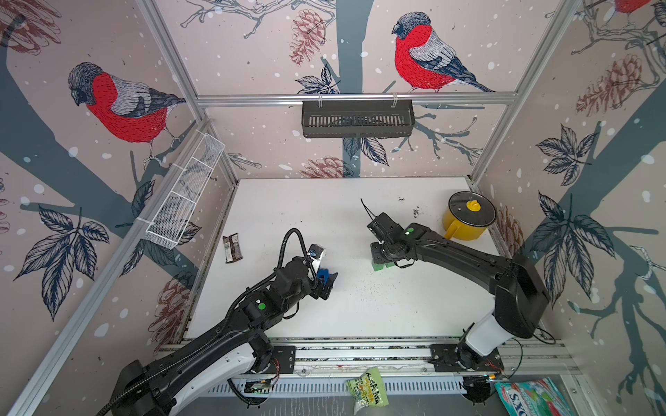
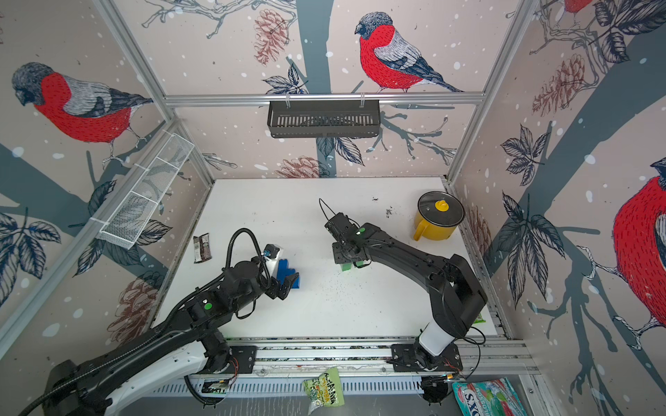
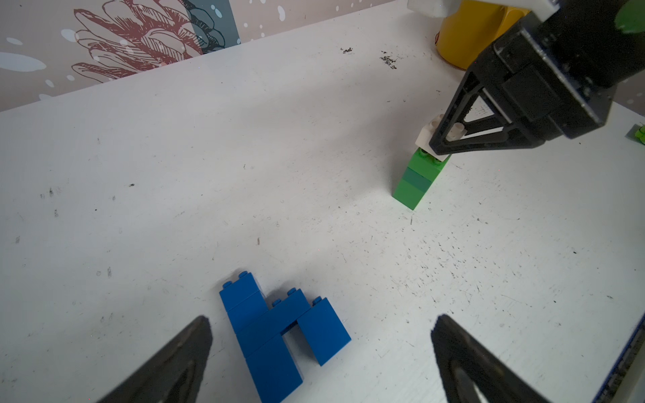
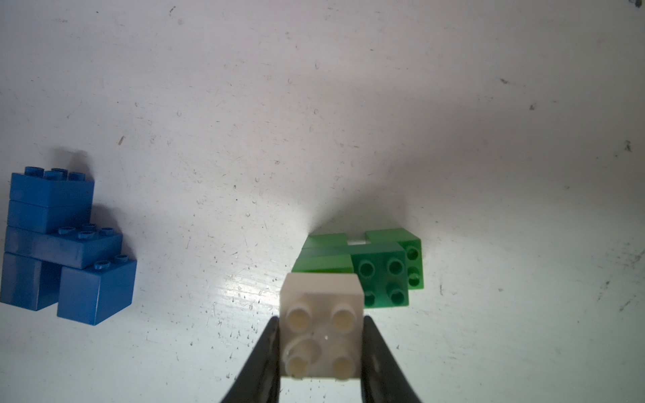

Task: Assemble the letter h with lego
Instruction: Assemble the lego brick with the lego brick.

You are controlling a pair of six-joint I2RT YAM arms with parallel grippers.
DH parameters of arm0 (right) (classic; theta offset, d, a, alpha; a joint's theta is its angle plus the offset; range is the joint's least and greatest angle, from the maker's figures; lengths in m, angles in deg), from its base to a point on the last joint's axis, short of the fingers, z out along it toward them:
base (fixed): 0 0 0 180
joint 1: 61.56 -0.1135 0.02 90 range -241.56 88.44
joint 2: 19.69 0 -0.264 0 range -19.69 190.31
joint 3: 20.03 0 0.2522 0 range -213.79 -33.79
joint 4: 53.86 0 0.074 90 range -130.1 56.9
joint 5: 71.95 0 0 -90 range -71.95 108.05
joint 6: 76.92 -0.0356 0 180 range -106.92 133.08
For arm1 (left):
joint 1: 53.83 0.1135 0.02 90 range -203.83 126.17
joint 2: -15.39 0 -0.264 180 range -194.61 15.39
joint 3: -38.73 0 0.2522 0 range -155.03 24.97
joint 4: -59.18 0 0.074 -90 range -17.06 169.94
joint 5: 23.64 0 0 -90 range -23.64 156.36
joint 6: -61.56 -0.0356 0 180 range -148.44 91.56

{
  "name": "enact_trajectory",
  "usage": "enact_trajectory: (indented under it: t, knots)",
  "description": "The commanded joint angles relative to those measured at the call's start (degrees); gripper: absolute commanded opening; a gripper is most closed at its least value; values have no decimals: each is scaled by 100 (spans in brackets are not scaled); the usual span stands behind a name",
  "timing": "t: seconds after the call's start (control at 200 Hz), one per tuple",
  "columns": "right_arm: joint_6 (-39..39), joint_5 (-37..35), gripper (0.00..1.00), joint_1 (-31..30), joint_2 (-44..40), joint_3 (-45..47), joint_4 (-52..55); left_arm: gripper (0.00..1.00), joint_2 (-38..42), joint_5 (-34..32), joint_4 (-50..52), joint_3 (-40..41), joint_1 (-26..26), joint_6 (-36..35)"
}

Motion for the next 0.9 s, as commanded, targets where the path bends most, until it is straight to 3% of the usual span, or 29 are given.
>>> enact_trajectory:
  t: [0.0, 0.895]
  knots:
    - [175, -27, 0, 20, 52, -25, 134, 98, 25, 58, -64, -26, -9, -7]
    - [687, 133, 0, 58, 248, -146, 371, 98, 17, 67, -63, -22, -10, -15]
